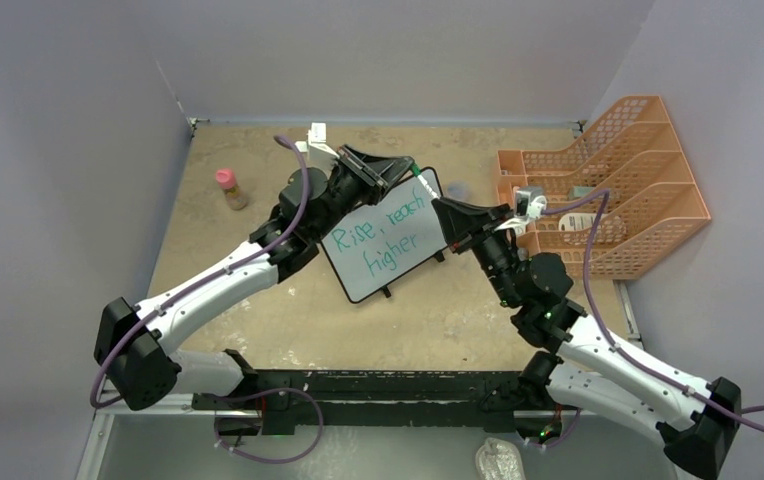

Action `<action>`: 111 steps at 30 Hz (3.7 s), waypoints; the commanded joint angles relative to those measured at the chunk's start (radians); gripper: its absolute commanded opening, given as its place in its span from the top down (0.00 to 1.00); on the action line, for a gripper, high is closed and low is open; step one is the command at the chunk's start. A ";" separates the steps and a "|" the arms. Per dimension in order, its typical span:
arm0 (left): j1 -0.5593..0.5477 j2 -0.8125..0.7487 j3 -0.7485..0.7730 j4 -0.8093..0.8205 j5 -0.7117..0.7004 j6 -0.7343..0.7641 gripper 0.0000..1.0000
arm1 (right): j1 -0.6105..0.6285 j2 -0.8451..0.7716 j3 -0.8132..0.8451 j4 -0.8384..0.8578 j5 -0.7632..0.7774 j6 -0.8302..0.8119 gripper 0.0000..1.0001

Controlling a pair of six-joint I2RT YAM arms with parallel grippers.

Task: Write a sentence on the whiteboard
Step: Close the whiteboard marker at the center of the board.

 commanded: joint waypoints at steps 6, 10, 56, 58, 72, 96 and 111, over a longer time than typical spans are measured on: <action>-0.006 0.019 0.110 0.093 0.126 0.104 1.00 | -0.005 0.051 -0.015 0.310 0.087 -0.023 1.00; -0.006 0.017 0.117 0.121 0.156 0.153 1.00 | -0.005 0.084 -0.014 0.380 0.097 0.001 1.00; 0.286 0.156 0.196 0.417 0.821 0.157 0.47 | -0.005 0.142 0.030 0.536 0.038 0.127 1.00; 0.286 0.165 0.206 0.445 0.838 0.142 0.47 | -0.005 0.139 0.029 0.534 0.039 0.130 1.00; 0.277 0.171 0.233 0.416 0.782 0.124 0.46 | -0.006 0.174 0.039 0.540 -0.023 0.158 1.00; 0.197 0.120 0.167 0.426 0.649 0.083 1.00 | -0.006 0.196 0.055 0.565 -0.042 0.170 1.00; 0.038 0.033 0.086 0.433 0.605 0.181 1.00 | -0.007 0.240 0.132 0.612 -0.073 0.143 1.00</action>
